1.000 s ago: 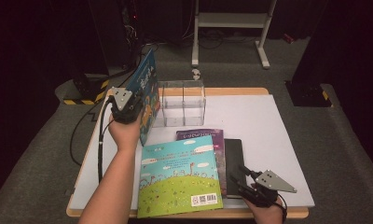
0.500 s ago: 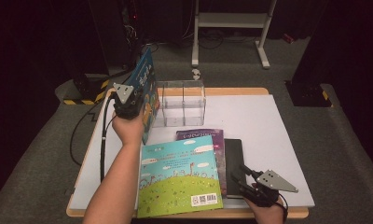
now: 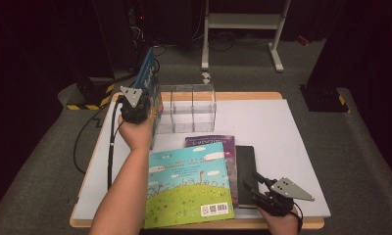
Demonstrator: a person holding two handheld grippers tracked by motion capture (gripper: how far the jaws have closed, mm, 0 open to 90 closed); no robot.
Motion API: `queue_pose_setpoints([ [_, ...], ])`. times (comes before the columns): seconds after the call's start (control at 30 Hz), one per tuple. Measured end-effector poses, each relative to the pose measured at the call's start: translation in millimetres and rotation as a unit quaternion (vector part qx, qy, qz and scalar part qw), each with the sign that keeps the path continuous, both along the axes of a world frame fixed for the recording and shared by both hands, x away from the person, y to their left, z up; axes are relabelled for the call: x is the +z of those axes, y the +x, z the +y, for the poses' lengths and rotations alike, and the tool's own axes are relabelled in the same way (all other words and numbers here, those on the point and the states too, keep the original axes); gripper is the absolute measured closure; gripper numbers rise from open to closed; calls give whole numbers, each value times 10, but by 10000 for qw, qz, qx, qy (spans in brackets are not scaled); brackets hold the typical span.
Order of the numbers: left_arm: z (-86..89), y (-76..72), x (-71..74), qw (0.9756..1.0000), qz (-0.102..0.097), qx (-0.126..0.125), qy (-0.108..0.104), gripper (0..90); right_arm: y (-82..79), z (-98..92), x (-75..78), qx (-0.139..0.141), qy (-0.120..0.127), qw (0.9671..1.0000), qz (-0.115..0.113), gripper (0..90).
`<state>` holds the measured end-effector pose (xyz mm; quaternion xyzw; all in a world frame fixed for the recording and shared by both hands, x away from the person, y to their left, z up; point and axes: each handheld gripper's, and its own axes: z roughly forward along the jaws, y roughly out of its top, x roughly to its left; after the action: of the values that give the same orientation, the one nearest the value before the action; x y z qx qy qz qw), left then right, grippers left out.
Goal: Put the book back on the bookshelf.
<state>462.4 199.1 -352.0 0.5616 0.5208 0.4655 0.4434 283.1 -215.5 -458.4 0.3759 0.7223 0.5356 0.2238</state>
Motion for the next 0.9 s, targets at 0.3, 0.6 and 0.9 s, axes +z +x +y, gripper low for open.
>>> queue_pose_setpoints([
  [0.3,29,-53,-64,9999,-114,112,-35,790,-7,14,-3,18,-24,10000,0,527],
  [0.6,86,-77,-63,9993,-34,-96,-359,591,6,39,-20,56,-99,9999,30,507],
  [0.9,185,-235,-112,9970,158,-487,-579,472,12,68,-34,172,-132,9997,76,495],
])
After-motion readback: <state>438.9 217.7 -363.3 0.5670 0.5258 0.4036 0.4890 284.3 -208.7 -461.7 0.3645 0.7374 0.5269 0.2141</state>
